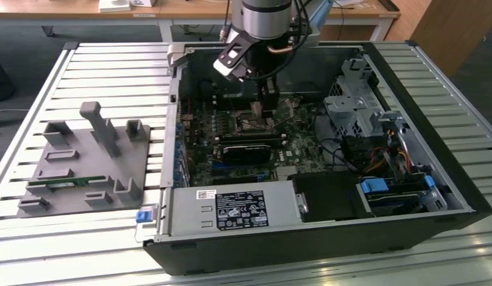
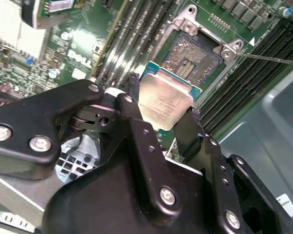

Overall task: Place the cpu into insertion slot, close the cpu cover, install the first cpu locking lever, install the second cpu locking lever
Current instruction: 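Place the cpu into insertion slot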

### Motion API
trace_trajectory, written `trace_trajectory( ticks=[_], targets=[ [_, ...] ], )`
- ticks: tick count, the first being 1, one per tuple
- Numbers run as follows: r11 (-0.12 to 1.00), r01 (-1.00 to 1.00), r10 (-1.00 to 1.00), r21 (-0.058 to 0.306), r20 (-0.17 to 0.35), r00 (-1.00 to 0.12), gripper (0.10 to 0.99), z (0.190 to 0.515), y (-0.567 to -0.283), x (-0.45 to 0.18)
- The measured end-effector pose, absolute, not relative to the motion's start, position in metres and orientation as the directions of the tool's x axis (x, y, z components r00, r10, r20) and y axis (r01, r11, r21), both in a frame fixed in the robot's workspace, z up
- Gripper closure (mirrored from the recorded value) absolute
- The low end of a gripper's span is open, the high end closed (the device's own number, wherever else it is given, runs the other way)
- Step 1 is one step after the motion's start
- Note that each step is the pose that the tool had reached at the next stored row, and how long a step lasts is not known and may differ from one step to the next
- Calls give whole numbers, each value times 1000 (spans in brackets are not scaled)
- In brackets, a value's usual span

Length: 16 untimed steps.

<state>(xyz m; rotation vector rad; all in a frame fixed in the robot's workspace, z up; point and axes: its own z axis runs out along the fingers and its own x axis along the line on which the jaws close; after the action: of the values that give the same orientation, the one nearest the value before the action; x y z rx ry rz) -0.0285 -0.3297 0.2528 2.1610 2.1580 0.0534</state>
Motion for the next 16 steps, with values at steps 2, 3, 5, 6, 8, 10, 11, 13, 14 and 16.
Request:
trace_trajectory(
  ticks=[2, 3, 5, 6, 8, 10, 11, 13, 14, 16],
  targets=[
    [0, 996, 999, 86, -35, 3, 553, 251, -328, -29],
    [0, 996, 999, 86, -34, 3, 553, 250, -328, -29],
    [0, 996, 999, 86, -33, 3, 553, 248, -327, -31],
    [0, 996, 999, 86, -33, 3, 553, 248, -327, -32],
    [0, 996, 1000, 86, -31, 3, 553, 247, -326, -34],
    [0, 996, 1000, 86, -31, 3, 553, 246, -324, -35],
    [0, 996, 1000, 86, -30, 3, 553, 245, -323, -35],
    [-1, 996, 1000, 86, -29, 3, 553, 243, -322, -35],
    [-1, 996, 1000, 86, -27, 3, 553, 242, -321, -35],
    [-1, 996, 1000, 86, -26, 3, 553, 240, -321, -36]
  ],
)
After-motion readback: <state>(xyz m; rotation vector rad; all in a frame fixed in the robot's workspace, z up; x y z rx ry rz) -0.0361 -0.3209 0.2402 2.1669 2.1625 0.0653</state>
